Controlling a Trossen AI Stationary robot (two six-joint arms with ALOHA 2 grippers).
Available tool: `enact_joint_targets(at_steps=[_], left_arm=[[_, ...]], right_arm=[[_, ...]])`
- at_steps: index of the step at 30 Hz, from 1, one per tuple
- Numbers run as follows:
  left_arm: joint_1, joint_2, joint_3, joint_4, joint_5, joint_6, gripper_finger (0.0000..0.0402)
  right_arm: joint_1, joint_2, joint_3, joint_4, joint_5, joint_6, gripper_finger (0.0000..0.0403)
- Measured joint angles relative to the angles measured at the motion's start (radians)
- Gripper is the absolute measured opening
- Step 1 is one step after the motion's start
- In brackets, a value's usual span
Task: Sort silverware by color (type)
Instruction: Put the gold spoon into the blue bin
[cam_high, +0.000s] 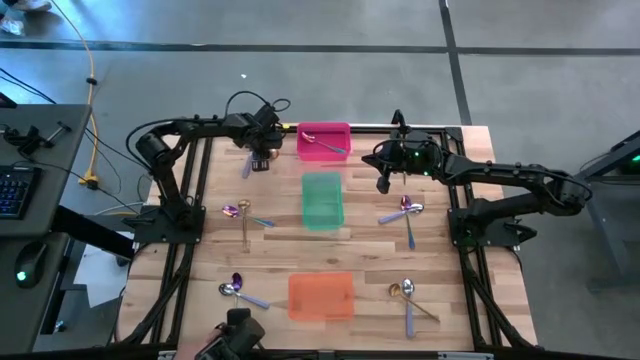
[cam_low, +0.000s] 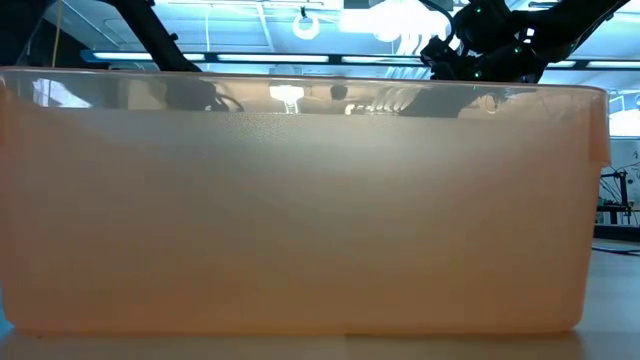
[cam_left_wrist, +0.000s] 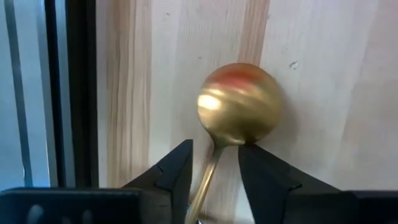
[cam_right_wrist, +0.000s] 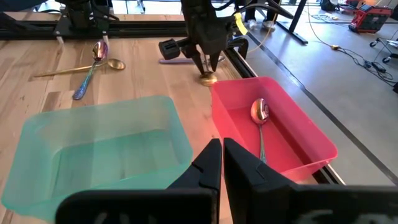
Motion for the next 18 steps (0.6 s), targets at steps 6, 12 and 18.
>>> enact_joint_targets(at_steps=[6,12,18], left_arm=[[0.001,0.001,0.000,0.006,0.017,0.000,0.0027],[0.001,-0.005,0.001,0.000,-0.012,-0.001,0.0009],[0.002,-0.079,0.001,-0.003,-0.003,-0.054,0.0004]], right_arm=[[0.000,0.000,0.000,0.000,0.000,0.003,0.0000],[0.000,0.000,0.000,0.000,0.000,0.003,0.0000],[0.000,0.000,0.000,0.000,0.000,0.005,0.0000]])
